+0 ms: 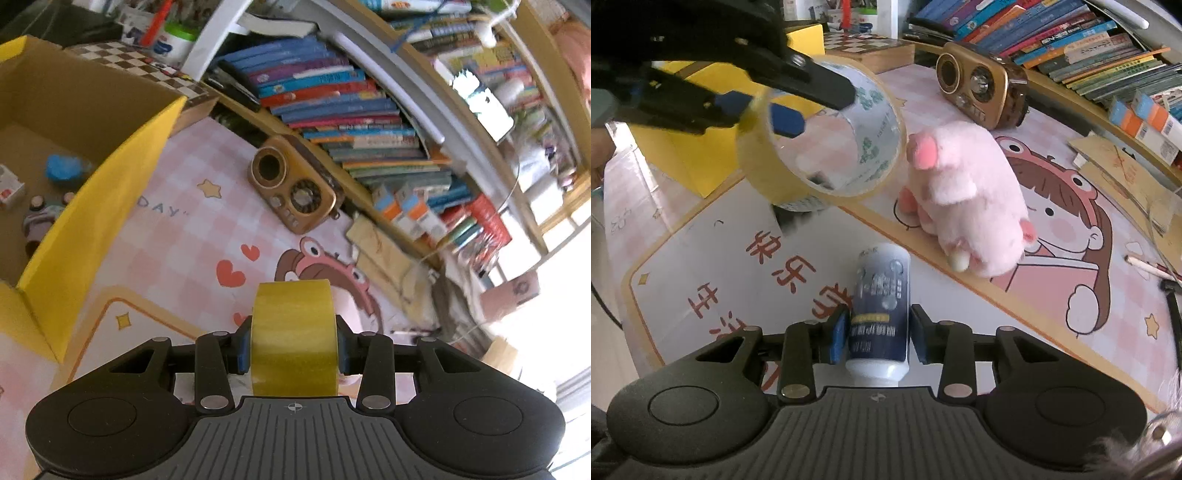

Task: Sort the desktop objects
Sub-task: 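Lift the spray bottle and tape roll and carry them toward the yellow box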

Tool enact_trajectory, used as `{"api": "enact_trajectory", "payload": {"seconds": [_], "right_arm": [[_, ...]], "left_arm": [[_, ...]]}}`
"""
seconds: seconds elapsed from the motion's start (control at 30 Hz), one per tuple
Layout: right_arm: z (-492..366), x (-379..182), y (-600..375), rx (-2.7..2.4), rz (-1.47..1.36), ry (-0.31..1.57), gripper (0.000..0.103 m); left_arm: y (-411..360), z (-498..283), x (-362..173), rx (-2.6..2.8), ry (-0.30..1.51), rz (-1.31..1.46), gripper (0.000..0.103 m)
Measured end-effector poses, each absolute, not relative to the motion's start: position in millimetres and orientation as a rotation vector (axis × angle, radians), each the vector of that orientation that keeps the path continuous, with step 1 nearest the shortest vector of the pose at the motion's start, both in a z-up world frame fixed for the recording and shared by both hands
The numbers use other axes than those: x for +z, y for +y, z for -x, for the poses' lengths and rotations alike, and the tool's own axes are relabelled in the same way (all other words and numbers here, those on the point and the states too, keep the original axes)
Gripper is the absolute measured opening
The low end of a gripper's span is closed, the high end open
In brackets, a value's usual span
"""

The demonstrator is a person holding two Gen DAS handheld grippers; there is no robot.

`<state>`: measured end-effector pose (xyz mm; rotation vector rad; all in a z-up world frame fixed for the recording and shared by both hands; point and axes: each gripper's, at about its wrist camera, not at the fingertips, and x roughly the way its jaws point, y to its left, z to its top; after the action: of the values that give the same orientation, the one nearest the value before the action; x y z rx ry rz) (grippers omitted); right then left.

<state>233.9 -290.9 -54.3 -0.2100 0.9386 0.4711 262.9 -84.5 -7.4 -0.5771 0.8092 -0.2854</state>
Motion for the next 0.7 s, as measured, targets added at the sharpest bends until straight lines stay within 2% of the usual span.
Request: {"api": "enact_trajectory", "payload": {"seconds": [0.43, 0.7], "right_arm": [[-217.9, -43.9, -303.1, 0.356, 0.043, 0.934, 0.030], [-195.5, -13.9, -302.6, 0.332, -0.023, 0.875, 0.030]], "left_arm": [[-102.5, -216.5, 24.4, -0.280, 0.677, 0.186, 0.040], [-90.1, -178.8, 35.8, -0.282, 0.632, 0.131, 0.040]]}}
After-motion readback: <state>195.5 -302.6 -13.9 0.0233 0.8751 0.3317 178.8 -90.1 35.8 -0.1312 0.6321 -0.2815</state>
